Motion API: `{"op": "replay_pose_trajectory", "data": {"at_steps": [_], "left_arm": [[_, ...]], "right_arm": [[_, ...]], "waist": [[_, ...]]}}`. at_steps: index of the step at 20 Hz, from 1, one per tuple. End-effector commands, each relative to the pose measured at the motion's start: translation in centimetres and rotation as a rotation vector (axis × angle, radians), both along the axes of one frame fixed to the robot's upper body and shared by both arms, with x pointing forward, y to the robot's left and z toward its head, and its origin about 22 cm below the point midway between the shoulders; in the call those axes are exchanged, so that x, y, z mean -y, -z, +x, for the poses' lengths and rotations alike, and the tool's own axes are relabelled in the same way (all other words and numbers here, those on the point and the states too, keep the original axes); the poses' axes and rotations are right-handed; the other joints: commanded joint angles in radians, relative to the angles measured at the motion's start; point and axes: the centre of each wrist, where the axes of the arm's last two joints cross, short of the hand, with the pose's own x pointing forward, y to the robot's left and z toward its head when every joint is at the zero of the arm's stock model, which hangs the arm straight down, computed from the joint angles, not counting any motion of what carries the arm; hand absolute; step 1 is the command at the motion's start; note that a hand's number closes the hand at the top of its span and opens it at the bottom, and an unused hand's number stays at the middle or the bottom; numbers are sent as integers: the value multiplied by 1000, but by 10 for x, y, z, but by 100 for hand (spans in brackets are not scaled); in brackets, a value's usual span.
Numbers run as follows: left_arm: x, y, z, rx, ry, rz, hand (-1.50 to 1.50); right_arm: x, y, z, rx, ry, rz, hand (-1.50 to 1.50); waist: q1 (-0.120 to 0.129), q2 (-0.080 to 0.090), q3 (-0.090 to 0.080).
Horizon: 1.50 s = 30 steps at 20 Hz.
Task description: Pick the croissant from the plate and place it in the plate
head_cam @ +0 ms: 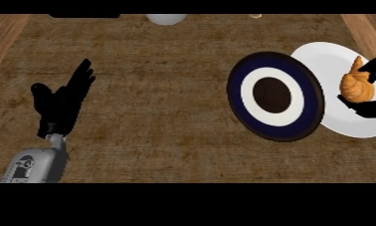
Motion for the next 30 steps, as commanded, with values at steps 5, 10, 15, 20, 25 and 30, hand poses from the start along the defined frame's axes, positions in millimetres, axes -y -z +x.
{"op": "replay_pose_trajectory", "data": {"at_steps": [5,10,15,20,25,30], "left_arm": [[1,9,1,-6,27,-5,0],[-11,-1,10,6,1,1,0],[6,0,11,16,5,-13,0],[-9,5,-3,-8,-12,-9,0],[-5,16,-10,-14,-8,8,0],[-11,0,1,12,-5,1,0]], "right_arm": [[40,30,21,-243,-15,29,150],[45,40,30,-300,-147,0,-150],[47,41,35,-84,-210,76,-150],[56,17,37,75,-422,354,-150],[78,-18,37,-29,-364,558,-150],[78,-7,36,-252,-405,697,-150]], "waist": [[21,11,1],[13,7,1],[7,5,2],[-13,-6,1],[-10,-7,-1],[-8,-4,-1]]}}
